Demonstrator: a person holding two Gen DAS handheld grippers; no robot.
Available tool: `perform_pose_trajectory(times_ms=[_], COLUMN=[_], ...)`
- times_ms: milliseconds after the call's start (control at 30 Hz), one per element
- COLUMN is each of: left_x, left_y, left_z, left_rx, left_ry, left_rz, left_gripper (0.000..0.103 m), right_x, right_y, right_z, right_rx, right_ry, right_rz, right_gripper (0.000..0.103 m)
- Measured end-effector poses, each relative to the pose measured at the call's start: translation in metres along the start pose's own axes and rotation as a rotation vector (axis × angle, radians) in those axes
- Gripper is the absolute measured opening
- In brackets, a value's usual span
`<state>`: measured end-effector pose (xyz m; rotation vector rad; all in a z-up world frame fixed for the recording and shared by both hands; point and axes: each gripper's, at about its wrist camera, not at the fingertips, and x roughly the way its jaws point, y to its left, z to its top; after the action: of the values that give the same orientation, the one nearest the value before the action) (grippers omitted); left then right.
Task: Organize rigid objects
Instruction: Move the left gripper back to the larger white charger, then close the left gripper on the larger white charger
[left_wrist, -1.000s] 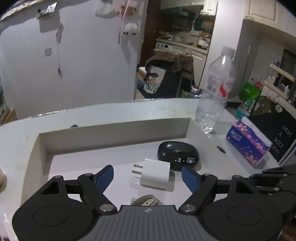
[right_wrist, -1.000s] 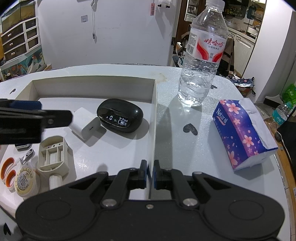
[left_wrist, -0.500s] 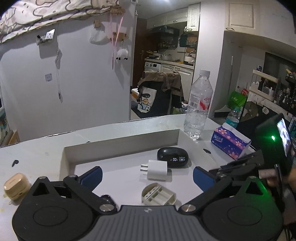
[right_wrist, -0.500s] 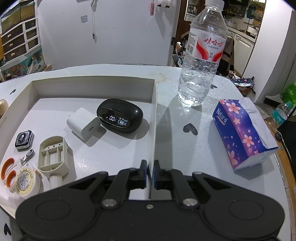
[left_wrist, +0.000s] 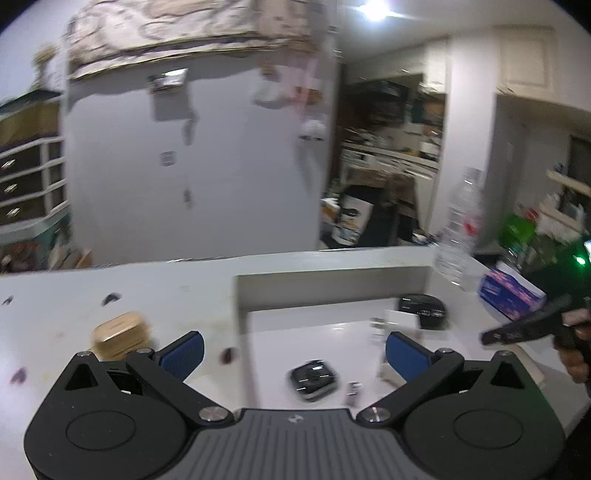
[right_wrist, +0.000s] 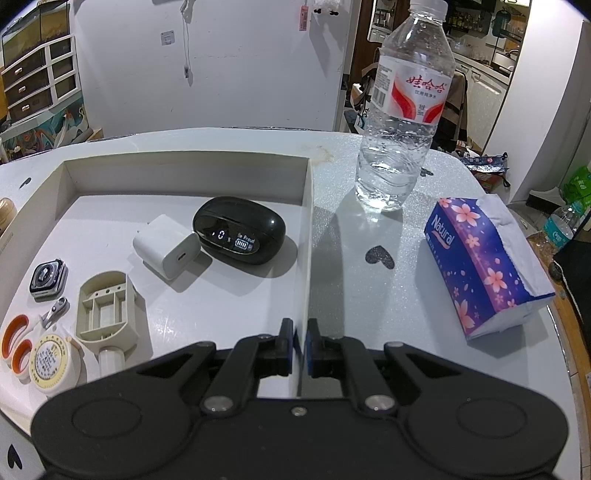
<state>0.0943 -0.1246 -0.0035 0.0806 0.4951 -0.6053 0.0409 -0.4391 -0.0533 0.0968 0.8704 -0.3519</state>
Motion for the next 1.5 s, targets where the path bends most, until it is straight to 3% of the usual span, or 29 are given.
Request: perform_pose_trajectory(times_ms=[200,367,467,633,800,900,1000,1367,1433,1500], left_x=[0.0,-0.002,-0.001,0.011,0.03,0.036,0.042,0.065,0.069,0.073], left_y=[0.058,0.087,0.092,0.088,0.084,0.084,0.089,0.085,0.079,0.075], left_z=[-0.016,-0.034,-0.042,-0.054,-0.067,-0.068,-0.066,-0.051,-0.046,-0.043], left_rx=[-0.147,-0.184,-0.136,0.019,0.106,0.146,0.186,0.411,0.451,0.473], left_ry=[-0.002,0.017,0.029,0.136,0.216,0.206,0.172,0.16,0.171,0.182], left_rz=[0.134,0.154,0.13,0.061,0.006,-0.019,0.011,-0.093,-0.093,-0.111], left_gripper=[0.103,0.098,0.094,0.09,0.086,0.086,0.084,0.084,0.081,0.071], right_x=[0.0,0.0,0.0,0.0,0.0,0.0,0.0,0.0,0.0,0.0], right_y=[0.0,0.001,0.001,0.001,0.001,0.002,0.001,0.001,0.001,0.001], right_z=[0.0,0.0,0.0,0.0,0.0,0.0,0.0,0.0,0.0,0.0], right_rx=[0.0,-0.002,-0.003,-0.003,-0.003,-0.004,-0.004,-0.003,-0.003,-0.002], right_ry=[0.0,0.0,0.0,0.001,0.001,0.001,0.002,0.004,0.004,0.004], right_rz=[-0.001,-0.002,-0.003,-0.005,-0.004,-0.004,-0.005,-0.004,-0.004,-0.004], right_gripper=[0.007,0.007,0.007,0.007,0.007,0.007,0.007,0.008,0.008,0.008])
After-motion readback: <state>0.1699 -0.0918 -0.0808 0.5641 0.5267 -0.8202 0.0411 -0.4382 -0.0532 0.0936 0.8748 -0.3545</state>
